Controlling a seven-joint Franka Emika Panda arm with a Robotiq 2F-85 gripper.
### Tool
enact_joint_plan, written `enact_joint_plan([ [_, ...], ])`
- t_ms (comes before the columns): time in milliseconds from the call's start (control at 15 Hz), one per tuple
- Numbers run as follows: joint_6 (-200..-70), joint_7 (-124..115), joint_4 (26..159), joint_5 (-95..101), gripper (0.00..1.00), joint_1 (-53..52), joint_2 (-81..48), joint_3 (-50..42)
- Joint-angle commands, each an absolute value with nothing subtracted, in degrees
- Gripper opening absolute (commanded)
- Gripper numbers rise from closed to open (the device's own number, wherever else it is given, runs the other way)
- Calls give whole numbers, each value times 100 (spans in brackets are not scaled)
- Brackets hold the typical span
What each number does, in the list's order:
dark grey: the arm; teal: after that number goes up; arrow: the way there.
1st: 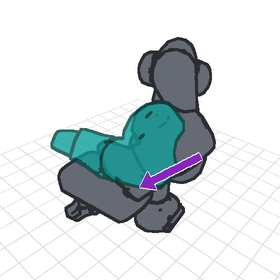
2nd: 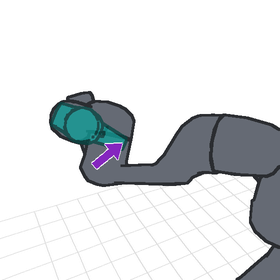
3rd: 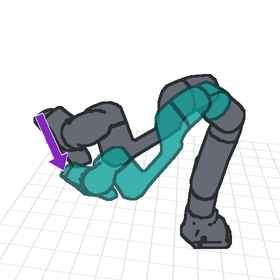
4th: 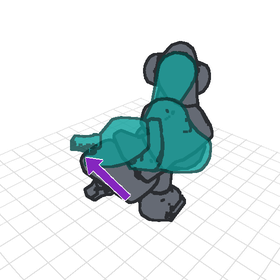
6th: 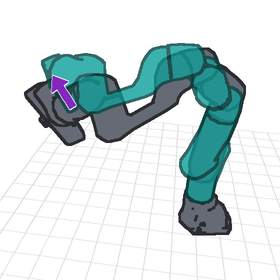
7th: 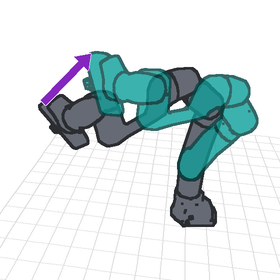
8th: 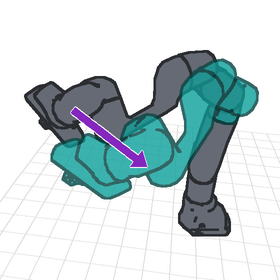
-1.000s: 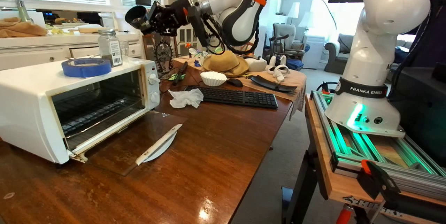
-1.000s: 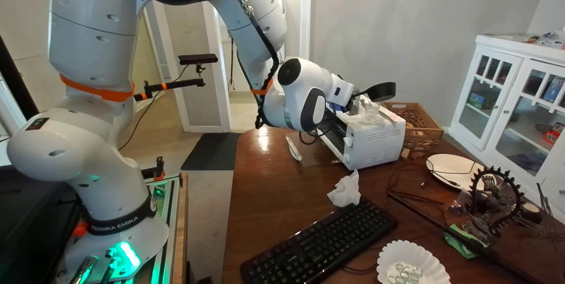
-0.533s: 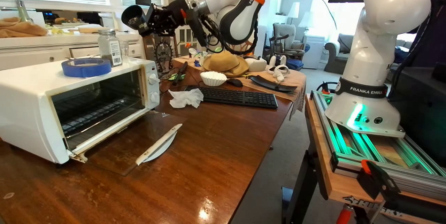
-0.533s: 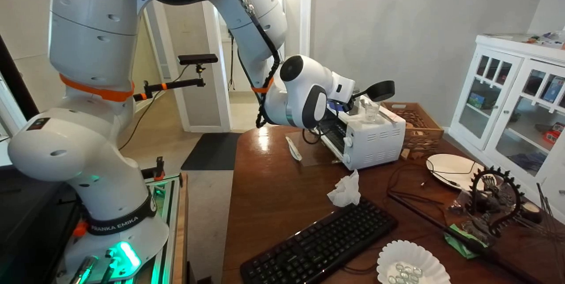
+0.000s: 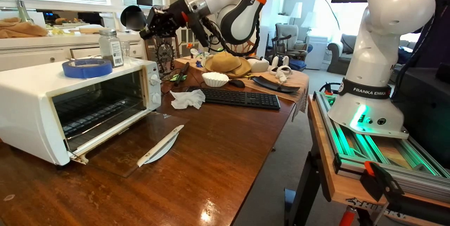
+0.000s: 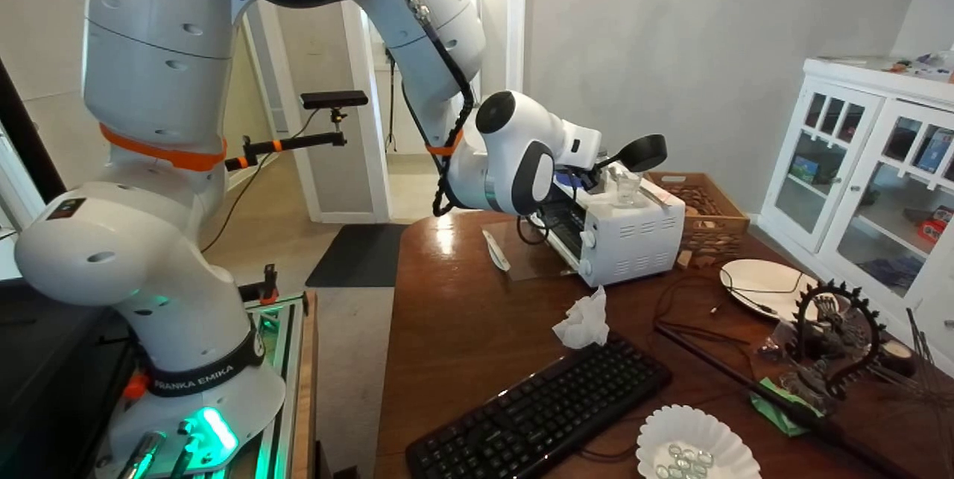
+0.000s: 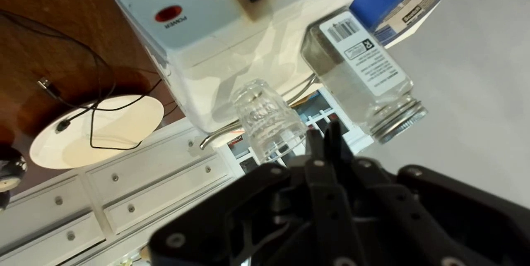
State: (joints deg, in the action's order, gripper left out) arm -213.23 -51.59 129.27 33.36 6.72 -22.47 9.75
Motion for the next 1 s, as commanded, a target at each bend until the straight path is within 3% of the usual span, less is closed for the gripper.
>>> enact_joint_plan([
  [0, -21093, -4908, 12875, 3245, 2, 549, -2249, 876],
  [933, -20720, -4233, 12789, 3029, 2, 192, -2288, 630],
])
